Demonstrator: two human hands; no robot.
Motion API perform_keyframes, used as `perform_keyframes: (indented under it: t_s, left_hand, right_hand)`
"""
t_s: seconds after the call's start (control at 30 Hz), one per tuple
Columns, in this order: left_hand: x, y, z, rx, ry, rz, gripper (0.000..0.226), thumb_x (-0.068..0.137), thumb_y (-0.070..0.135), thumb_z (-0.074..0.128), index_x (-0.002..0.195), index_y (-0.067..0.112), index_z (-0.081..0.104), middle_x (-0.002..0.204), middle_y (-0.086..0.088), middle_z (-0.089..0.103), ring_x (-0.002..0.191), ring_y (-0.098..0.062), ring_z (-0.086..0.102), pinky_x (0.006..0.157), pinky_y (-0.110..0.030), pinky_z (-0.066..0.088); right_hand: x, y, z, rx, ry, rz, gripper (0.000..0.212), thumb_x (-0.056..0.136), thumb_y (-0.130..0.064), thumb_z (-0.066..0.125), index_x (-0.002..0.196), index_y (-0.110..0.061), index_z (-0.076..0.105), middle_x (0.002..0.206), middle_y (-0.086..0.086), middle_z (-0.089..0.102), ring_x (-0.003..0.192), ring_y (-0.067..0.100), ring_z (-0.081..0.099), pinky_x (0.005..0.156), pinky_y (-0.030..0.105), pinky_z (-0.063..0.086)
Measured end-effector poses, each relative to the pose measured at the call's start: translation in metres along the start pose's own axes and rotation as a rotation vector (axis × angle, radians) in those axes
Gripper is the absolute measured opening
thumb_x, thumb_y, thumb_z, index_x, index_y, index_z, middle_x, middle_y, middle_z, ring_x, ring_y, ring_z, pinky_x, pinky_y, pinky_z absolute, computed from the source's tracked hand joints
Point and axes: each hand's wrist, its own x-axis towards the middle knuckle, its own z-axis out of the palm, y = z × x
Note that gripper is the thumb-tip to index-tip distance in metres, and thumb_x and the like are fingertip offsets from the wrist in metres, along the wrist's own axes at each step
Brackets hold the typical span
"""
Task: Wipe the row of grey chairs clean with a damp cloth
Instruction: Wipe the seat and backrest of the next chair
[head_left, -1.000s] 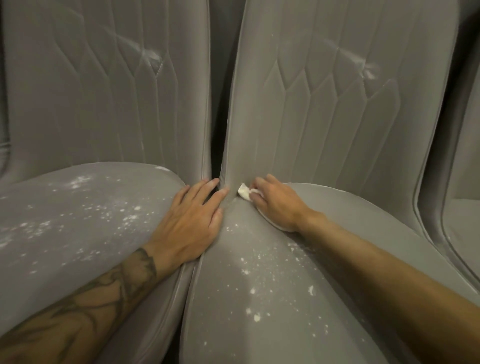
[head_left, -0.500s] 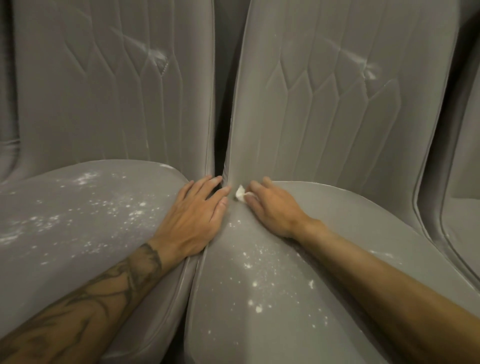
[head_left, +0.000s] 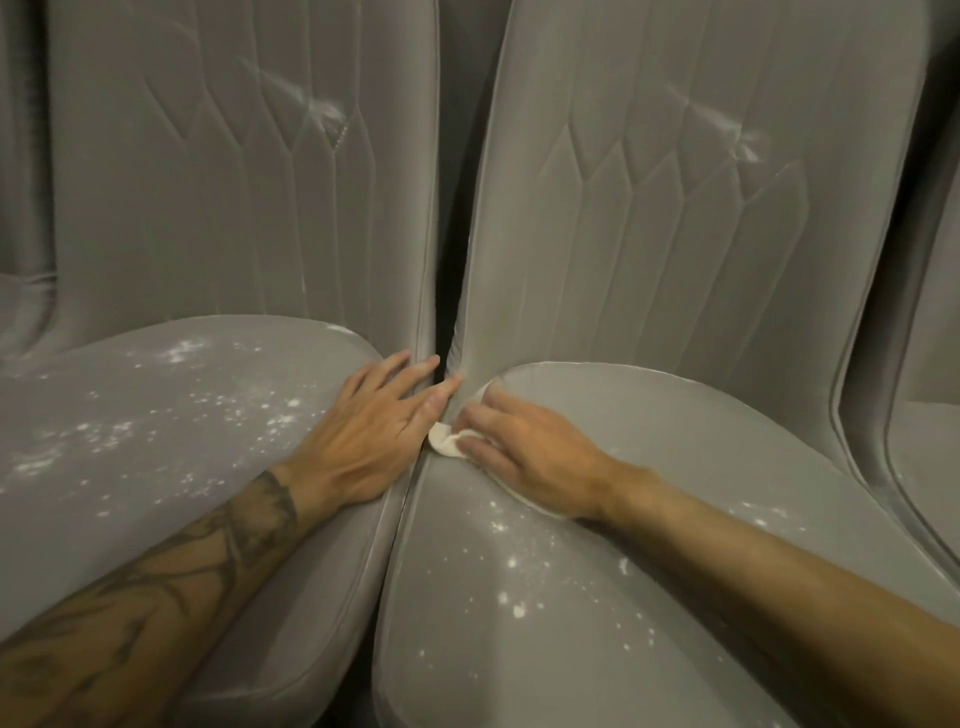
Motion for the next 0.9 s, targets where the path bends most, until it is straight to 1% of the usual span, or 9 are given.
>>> perform_keyframes:
  t_s: [0.17, 0.23, 0.3, 0.37, 0.47, 0.53, 0.63, 0.73, 0.9]
  left_hand:
    - [-0.001, 0.005, -0.003, 0.044, -0.013, 0.003, 0.076, 0.093, 0.065, -0.023, 0.163, 0.049, 0.004, 0.173, 0.008, 0.009, 0.158, -0.013, -0.001, 0.125, -0.035, 0.0]
    - [-0.002, 0.005, -0.004, 0.028, -0.02, 0.005, 0.073, 0.095, 0.062, -0.018, 0.162, 0.048, 0.004, 0.173, 0.009, 0.009, 0.158, -0.013, -0.001, 0.124, -0.035, 0.0]
    - [-0.001, 0.005, -0.002, 0.049, -0.028, 0.016, 0.073, 0.095, 0.063, -0.019, 0.163, 0.048, 0.002, 0.173, 0.009, 0.006, 0.158, -0.013, -0.003, 0.125, -0.037, 0.0]
    - [0.0, 0.003, 0.001, 0.037, -0.022, 0.002, 0.07, 0.097, 0.064, -0.016, 0.162, 0.049, 0.002, 0.173, 0.011, 0.007, 0.158, -0.012, -0.002, 0.124, -0.036, -0.001]
    - [0.002, 0.002, 0.003, -0.017, -0.022, -0.016, 0.062, 0.102, 0.065, -0.007, 0.161, 0.053, 0.005, 0.172, 0.015, 0.009, 0.157, -0.008, -0.001, 0.121, -0.033, -0.004]
    - [0.001, 0.002, 0.004, -0.009, -0.009, -0.011, 0.059, 0.103, 0.065, -0.002, 0.161, 0.054, 0.006, 0.171, 0.017, 0.011, 0.157, -0.008, -0.001, 0.122, -0.033, -0.001]
    - [0.002, 0.001, 0.005, 0.013, -0.006, -0.003, 0.059, 0.103, 0.066, 0.0, 0.161, 0.052, 0.007, 0.171, 0.016, 0.012, 0.157, -0.01, 0.001, 0.124, -0.038, 0.003]
    - [0.002, -0.001, 0.006, 0.028, -0.01, 0.008, 0.064, 0.1, 0.069, -0.001, 0.162, 0.051, 0.005, 0.172, 0.015, 0.011, 0.157, -0.012, 0.0, 0.125, -0.039, 0.004]
    - [0.001, 0.001, 0.005, 0.032, -0.015, 0.01, 0.063, 0.102, 0.066, 0.001, 0.162, 0.05, 0.007, 0.172, 0.014, 0.011, 0.158, -0.013, 0.0, 0.126, -0.04, 0.005]
  right_hand:
    - [0.025, 0.012, -0.01, -0.093, 0.051, 0.243, 0.026, 0.107, -0.037, 0.041, 0.117, -0.017, 0.055, 0.106, 0.007, 0.049, 0.094, 0.028, 0.056, 0.086, 0.046, 0.045]
    - [0.015, -0.003, -0.001, -0.04, 0.083, 0.12, 0.024, 0.107, -0.039, 0.041, 0.119, -0.023, 0.054, 0.104, 0.001, 0.049, 0.09, 0.02, 0.054, 0.082, 0.039, 0.047]
    - [-0.005, -0.014, 0.002, 0.014, 0.034, -0.033, 0.021, 0.106, -0.045, 0.039, 0.116, -0.033, 0.053, 0.1, -0.007, 0.047, 0.084, 0.007, 0.048, 0.075, 0.021, 0.043]
    - [-0.01, -0.002, -0.007, 0.003, -0.032, -0.056, 0.02, 0.106, -0.047, 0.038, 0.115, -0.036, 0.053, 0.101, -0.011, 0.046, 0.084, 0.001, 0.043, 0.074, 0.015, 0.038]
    - [-0.002, 0.034, -0.026, -0.097, -0.006, 0.217, 0.025, 0.107, -0.038, 0.042, 0.122, -0.025, 0.057, 0.114, 0.002, 0.051, 0.1, 0.019, 0.055, 0.089, 0.036, 0.045]
    - [0.002, 0.044, -0.027, -0.128, 0.045, 0.372, 0.026, 0.107, -0.037, 0.042, 0.121, -0.023, 0.057, 0.114, 0.006, 0.051, 0.104, 0.029, 0.057, 0.091, 0.039, 0.044]
    - [-0.01, 0.014, -0.007, -0.078, 0.073, 0.181, 0.021, 0.105, -0.045, 0.038, 0.114, -0.032, 0.052, 0.104, -0.006, 0.048, 0.091, 0.017, 0.055, 0.079, 0.035, 0.045]
    - [-0.03, 0.01, -0.013, -0.036, -0.012, 0.039, 0.021, 0.104, -0.05, 0.037, 0.113, -0.037, 0.051, 0.101, -0.01, 0.046, 0.084, 0.006, 0.049, 0.072, 0.028, 0.042]
    - [-0.02, 0.055, -0.038, -0.166, 0.039, 0.431, 0.025, 0.106, -0.038, 0.041, 0.121, -0.022, 0.055, 0.114, 0.008, 0.051, 0.106, 0.033, 0.057, 0.091, 0.04, 0.045]
